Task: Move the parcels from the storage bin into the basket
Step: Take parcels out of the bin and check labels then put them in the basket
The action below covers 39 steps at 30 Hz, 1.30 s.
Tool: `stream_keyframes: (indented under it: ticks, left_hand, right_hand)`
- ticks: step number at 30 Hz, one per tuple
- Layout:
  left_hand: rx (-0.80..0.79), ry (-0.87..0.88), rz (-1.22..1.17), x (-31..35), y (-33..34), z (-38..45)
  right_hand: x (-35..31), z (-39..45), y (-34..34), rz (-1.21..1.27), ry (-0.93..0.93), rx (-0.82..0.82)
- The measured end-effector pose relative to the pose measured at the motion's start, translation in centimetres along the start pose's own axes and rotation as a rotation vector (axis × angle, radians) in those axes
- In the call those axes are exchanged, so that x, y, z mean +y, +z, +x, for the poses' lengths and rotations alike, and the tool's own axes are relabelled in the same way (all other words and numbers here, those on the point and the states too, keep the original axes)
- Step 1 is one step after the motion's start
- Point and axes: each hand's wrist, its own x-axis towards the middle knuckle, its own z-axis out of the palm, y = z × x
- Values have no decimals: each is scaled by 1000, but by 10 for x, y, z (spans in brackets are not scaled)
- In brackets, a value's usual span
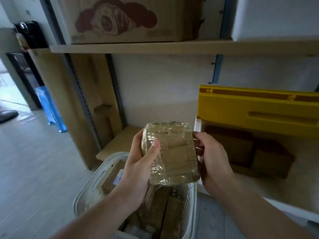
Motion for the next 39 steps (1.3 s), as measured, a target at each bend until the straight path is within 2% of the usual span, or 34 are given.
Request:
stream_keyframes:
  ticks: [5,9,12,16,19,22,25,28,31,34,39]
  left_hand:
    - [106,7,9,3,-38,0]
    - [120,-15,23,0,-48,11]
    - [116,-34,52,-4,-46,21]
    - [75,-65,97,-13,-48,38]
    - [112,-73,338,-21,-56,51]
    - [168,-122,455,-28,-63,59]
    - [180,-188,313,-29,-66,63]
    - [35,-289,21,-30,-70,61]
    - [-13,-372,-95,-32,-73,61]
    - [37,-327,-174,-36,-71,63]
    - [93,-156,-107,-37,-65,62]
  right_hand:
    - [26,6,36,-159,38,-91]
    - [41,11,45,-121,195,-184]
    - [42,17,42,-102,218,-223]
    - [36,26,35,-155,165,-177]
    - [34,30,31,-220,73,-157]
    - [36,33,27,-284,-31,-133]
    - [38,34,27,-357,-95,-169]
    - [39,34,31,-409,-153,-214]
    - [41,37,35,-393,-182,-216]
    - [45,43,35,-366,-118,-226]
    - [52,48,34,-368,33,-290]
